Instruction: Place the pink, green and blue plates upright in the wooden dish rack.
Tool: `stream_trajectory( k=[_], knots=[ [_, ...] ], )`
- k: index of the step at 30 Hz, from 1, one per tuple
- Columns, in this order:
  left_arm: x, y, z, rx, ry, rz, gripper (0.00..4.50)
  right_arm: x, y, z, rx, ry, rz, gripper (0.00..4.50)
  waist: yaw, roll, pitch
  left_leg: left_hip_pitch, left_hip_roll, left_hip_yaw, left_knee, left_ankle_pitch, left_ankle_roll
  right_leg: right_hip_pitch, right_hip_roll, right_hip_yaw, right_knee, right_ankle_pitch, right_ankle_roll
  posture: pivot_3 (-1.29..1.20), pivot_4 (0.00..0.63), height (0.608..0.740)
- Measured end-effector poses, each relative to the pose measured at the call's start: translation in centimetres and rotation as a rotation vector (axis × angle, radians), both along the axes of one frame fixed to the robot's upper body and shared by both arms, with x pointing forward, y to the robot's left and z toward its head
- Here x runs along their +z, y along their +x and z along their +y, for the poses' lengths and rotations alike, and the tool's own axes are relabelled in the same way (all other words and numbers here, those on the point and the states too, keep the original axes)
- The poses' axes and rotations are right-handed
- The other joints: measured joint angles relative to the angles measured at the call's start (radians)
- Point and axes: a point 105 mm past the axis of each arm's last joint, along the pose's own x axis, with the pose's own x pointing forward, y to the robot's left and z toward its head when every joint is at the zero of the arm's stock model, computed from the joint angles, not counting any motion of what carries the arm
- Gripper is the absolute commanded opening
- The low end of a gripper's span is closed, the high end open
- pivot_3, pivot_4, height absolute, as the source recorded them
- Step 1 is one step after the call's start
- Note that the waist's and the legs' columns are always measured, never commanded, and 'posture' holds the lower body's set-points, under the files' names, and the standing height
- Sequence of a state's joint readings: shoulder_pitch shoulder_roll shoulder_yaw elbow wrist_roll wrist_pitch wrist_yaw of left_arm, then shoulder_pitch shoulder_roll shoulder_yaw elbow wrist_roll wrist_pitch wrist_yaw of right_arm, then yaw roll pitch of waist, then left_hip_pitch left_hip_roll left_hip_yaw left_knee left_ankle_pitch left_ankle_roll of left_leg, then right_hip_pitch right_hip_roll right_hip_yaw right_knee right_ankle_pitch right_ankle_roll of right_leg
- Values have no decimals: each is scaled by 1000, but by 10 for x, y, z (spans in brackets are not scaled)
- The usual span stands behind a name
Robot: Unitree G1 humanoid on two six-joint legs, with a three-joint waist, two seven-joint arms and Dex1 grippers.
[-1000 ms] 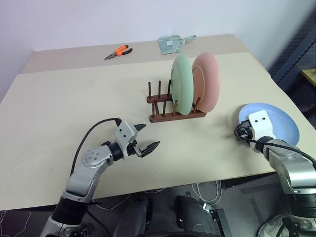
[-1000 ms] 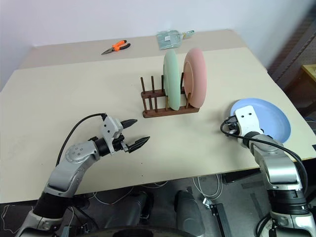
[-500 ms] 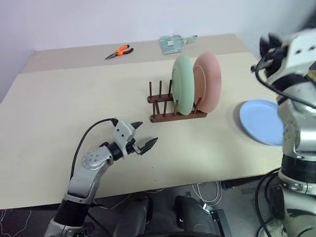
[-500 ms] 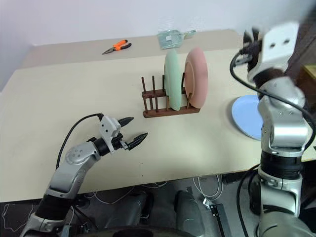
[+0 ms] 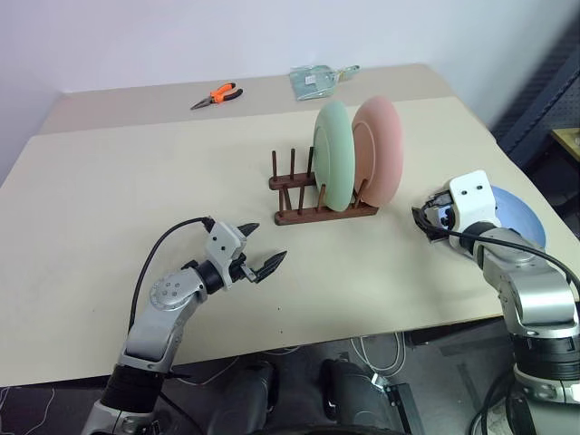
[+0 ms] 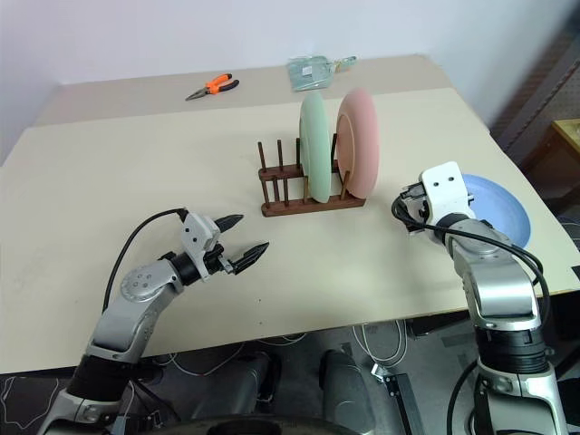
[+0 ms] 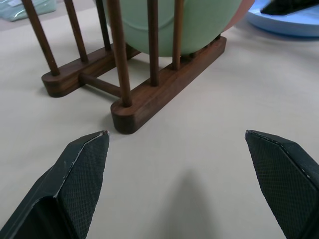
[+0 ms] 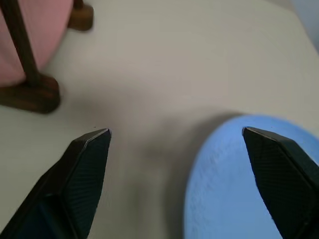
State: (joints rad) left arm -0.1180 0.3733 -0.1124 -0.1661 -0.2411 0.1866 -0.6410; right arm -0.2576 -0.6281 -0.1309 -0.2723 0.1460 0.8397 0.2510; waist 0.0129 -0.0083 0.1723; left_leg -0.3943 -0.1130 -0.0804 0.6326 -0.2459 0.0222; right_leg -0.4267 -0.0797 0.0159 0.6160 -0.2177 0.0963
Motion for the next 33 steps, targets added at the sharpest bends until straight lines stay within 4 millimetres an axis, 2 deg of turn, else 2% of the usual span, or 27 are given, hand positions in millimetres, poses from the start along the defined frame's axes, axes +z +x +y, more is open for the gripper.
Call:
stream_trajectory(
  k=[2, 5, 11, 18, 20, 22, 24, 26, 28, 29, 31, 33],
  knots=[
    [0, 0, 0, -1, 2, 0, 4500, -14, -4, -3, -15, -6, 51, 4410, 2, 0, 0, 0, 0, 0, 0, 0, 0, 0, 0, 0, 0, 0, 0, 0, 150, 740],
    [-1, 0, 0, -5, 7, 0, 4500, -31, -9, -15, -62, -11, 108, 3074, 1, 0, 0, 0, 0, 0, 0, 0, 0, 0, 0, 0, 0, 0, 0, 0, 150, 740],
    [-1, 0, -1, -5, 12, -1, 4500, -36, -10, -24, -111, -34, 116, 39, 0, 0, 0, 0, 0, 0, 0, 0, 0, 0, 0, 0, 0, 0, 0, 0, 150, 740],
    [-1, 0, -1, -4, 12, -1, 4500, -25, -4, -25, -119, -81, 57, 39, 0, 0, 0, 0, 0, 0, 0, 0, 0, 1, 0, 0, 0, 0, 0, 0, 150, 740],
    [-1, 0, 0, -1, 13, -2, 4500, -2, 6, -21, -92, -124, -58, 39, -3, 1, 0, 0, 0, 1, 0, 0, 0, 0, 0, 1, 0, 0, 0, 0, 150, 740],
    [-1, 0, 1, 4, 12, -4, 4500, 35, 18, -14, -68, -170, -223, 39, -7, 3, 2, 0, 0, 2, 0, 0, -1, -1, 1, 1, 0, 0, 0, 0, 150, 740],
    [0, 2, 3, 17, 11, -11, 4500, 93, 28, 0, -20, -163, -449, 39, -9, 4, 2, 1, 0, 2, -1, 1, -2, -1, 1, 1, 1, 0, 0, 0, 150, 740],
    [1, 3, 5, 31, 12, -25, 4500, 154, 22, 19, 57, -81, -677, 39, -6, 3, 2, 1, 1, 1, -2, 1, -2, -1, 2, 0, 1, 0, 0, 0, 150, 740],
    [2, 6, 10, 58, 16, -38, 4500, 201, 9, 42, 184, 85, -851, 39, -4, 3, 2, 0, 2, 0, -2, 1, -2, -1, 2, -1, 0, 0, 0, 0, 150, 740],
    [1, 8, 14, 82, 19, -45, 4500, 221, -1, 55, 284, 227, -914, 39, -3, 3, 2, 0, 2, -1, -2, 1, -2, -1, 2, -1, 0, 0, 0, 0, 150, 740],
    [0, 12, 23, 125, 17, -54, 4500, 240, -17, 76, 460, 436, -944, 39, 1, 2, 2, 0, 1, -1, -1, 1, -2, 0, 1, -1, 0, 0, 0, 0, 150, 740],
    [-3, 15, 33, 173, 19, -57, 4500, 243, -29, 99, 647, 686, -884, 39, 0, 2, 2, 0, 1, -1, -1, 1, -1, 0, 1, 0, 0, 0, 0, 0, 150, 740]
  ],
)
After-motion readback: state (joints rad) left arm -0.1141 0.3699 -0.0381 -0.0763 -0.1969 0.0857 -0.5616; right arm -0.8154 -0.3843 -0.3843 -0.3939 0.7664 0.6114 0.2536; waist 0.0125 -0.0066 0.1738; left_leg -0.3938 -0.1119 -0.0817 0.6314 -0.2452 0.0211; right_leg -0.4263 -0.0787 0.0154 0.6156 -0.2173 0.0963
